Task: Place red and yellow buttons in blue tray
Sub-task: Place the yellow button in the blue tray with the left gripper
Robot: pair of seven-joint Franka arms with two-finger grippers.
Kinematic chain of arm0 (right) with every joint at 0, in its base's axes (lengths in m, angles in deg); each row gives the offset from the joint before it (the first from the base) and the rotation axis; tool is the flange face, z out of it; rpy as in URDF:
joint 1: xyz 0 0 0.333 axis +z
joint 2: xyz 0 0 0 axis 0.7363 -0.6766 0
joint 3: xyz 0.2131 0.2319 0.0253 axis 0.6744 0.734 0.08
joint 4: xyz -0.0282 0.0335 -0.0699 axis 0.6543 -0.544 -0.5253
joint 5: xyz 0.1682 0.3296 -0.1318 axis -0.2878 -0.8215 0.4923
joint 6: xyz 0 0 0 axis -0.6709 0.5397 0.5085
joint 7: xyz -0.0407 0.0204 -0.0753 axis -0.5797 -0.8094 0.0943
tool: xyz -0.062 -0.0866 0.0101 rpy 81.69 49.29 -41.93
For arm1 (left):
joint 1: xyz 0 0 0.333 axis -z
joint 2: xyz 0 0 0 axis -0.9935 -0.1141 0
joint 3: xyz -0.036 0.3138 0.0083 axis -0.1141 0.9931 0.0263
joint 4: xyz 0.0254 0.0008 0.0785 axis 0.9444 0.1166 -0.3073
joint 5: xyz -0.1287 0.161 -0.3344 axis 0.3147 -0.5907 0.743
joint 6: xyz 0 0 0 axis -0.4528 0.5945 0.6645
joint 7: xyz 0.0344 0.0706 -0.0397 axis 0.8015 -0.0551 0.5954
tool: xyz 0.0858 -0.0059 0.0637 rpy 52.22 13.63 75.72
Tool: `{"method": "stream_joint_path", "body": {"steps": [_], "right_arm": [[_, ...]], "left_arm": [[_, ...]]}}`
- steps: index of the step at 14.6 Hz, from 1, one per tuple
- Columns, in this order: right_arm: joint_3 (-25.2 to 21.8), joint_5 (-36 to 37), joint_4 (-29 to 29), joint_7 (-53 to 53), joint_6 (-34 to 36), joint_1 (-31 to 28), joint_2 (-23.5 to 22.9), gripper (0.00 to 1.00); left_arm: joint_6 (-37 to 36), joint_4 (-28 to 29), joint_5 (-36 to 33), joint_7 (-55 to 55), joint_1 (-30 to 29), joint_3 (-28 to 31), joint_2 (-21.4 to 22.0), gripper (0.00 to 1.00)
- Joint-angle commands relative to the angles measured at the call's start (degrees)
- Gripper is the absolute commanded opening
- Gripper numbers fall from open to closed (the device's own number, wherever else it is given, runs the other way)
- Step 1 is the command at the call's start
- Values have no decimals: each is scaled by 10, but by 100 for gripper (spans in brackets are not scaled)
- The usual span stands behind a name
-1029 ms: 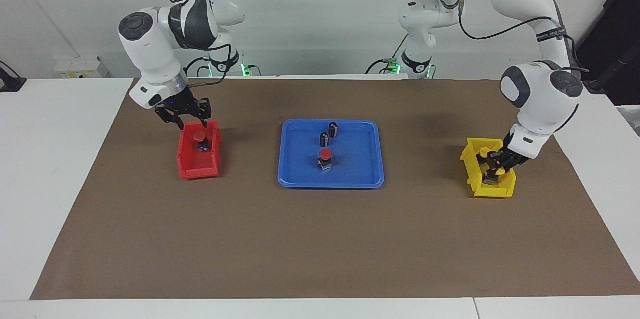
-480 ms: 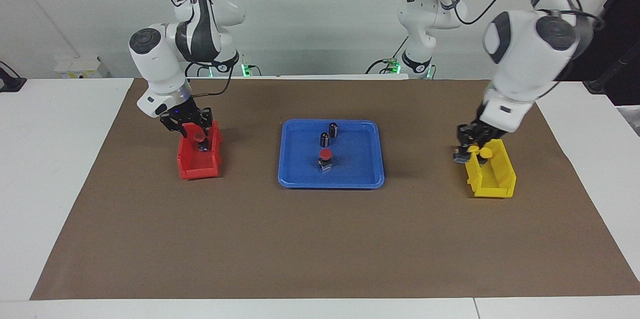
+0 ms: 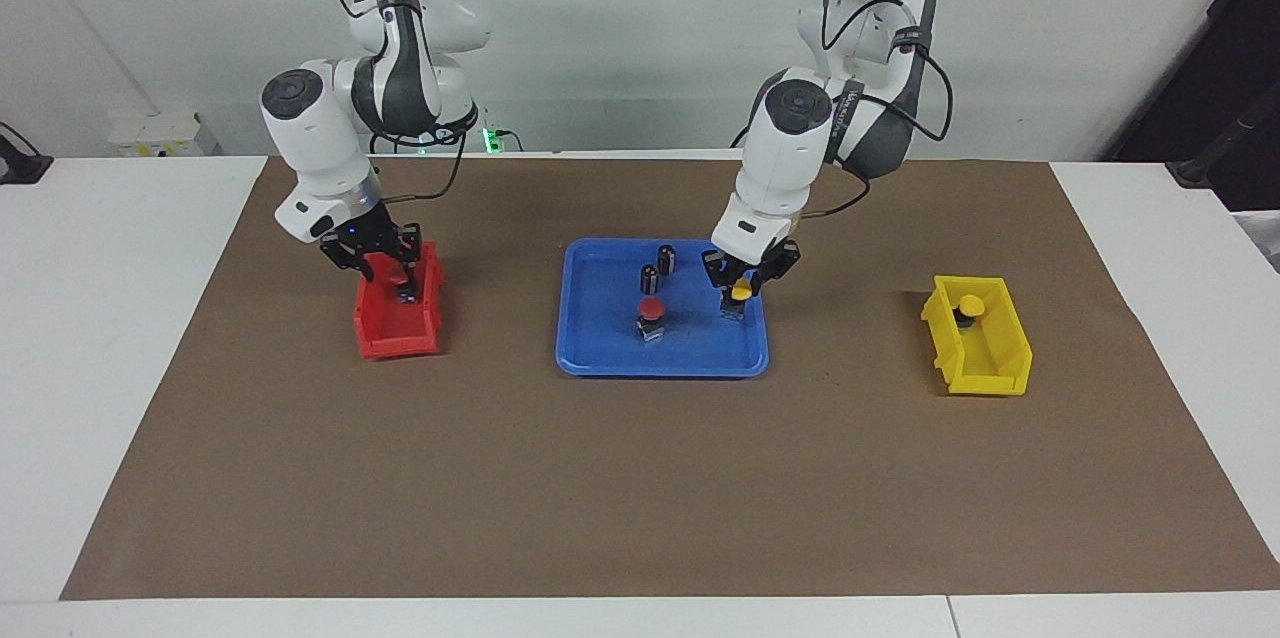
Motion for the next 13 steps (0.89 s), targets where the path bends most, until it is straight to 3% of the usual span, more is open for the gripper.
{"method": "stream_joint_path", "body": {"steps": [1, 3, 7, 8, 9, 10, 11, 13], "right_arm": [[6, -8, -12, 2, -15, -3, 0, 63], [6, -8, -19, 3, -34, -3, -15, 62], [6, -8, -27, 0, -37, -4, -14, 51], [6, -8, -27, 1, -37, -3, -14, 47], [6, -8, -26, 1, -35, -3, -14, 40], [6, -8, -20, -2, -27, -3, -14, 35], [6, -8, -6, -8, -10, -4, -17, 34], [6, -8, 71, -30, 73, -10, -29, 34]], "left_arm": [[51, 11, 16, -21, 26, 10, -10, 1], [56, 11, 16, -24, 31, 10, -16, 1], [73, 11, 16, -27, 39, 12, -39, 2], [76, 8, 15, -28, 39, 12, -43, 12], [76, 6, 15, -29, 39, 12, -43, 53], [73, 5, 11, -30, 40, 13, -43, 85], [64, 2, 8, -30, 46, 15, -42, 95], [-20, -27, 8, -27, 40, 16, -13, 100]]}}
